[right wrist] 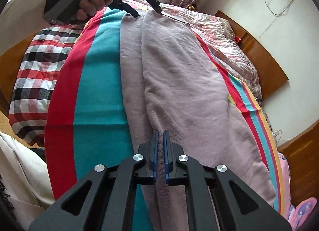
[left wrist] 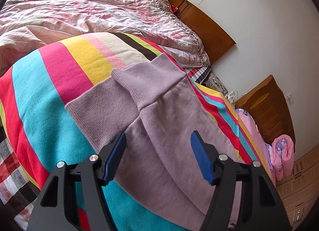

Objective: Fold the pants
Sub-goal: 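Grasp the pant leg edge with the right gripper while the left gripper grasps the cuff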

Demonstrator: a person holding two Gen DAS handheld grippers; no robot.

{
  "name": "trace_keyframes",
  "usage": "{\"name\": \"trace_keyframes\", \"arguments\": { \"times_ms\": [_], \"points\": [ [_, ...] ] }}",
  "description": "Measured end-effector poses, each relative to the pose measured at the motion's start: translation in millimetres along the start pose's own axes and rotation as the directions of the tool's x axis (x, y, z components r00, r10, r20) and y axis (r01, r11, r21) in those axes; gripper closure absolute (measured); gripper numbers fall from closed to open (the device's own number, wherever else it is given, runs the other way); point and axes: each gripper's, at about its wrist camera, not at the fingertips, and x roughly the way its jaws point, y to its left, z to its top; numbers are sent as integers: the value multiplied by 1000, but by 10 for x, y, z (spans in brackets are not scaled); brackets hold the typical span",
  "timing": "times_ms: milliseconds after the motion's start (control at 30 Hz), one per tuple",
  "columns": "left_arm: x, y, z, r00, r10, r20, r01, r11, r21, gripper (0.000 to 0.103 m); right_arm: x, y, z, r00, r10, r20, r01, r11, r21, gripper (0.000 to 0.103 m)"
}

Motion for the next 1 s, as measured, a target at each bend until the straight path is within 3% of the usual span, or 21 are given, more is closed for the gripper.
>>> {"name": "trace_keyframes", "arguments": {
  "times_ms": [267, 467, 567, 700, 867, 1000],
  "points": [
    [-6, 92, 150, 999, -18, 29, 20, 998, -58, 39, -33, -74, -3, 1000, 13, 15, -14, 998, 54, 98],
    [116, 132, 309, 997, -73, 18, 74, 991, -110, 66, -51, -65, -8, 1000, 15, 21, -16, 997, 75, 98],
    [223, 176, 343, 998, -69, -7, 67, 989, -131, 92, -59, -76, -18, 999, 16, 30, -19, 996, 92, 98],
    [150, 163, 341, 996, -85, 22, 87, 988, -130, 94, -173, -144, -3, 998, 16, 68, -24, 992, 120, 99],
    [-381, -82, 382, 987, -113, 113, 118, 992, -38, 94, -523, -316, 62, 988, 60, 139, -81, 985, 149, 99],
    [-342, 75, 228, 998, -6, 64, 5, 1000, 16, 94, -352, -169, -50, 987, 138, 80, -147, 982, 123, 99]
  ]
}}
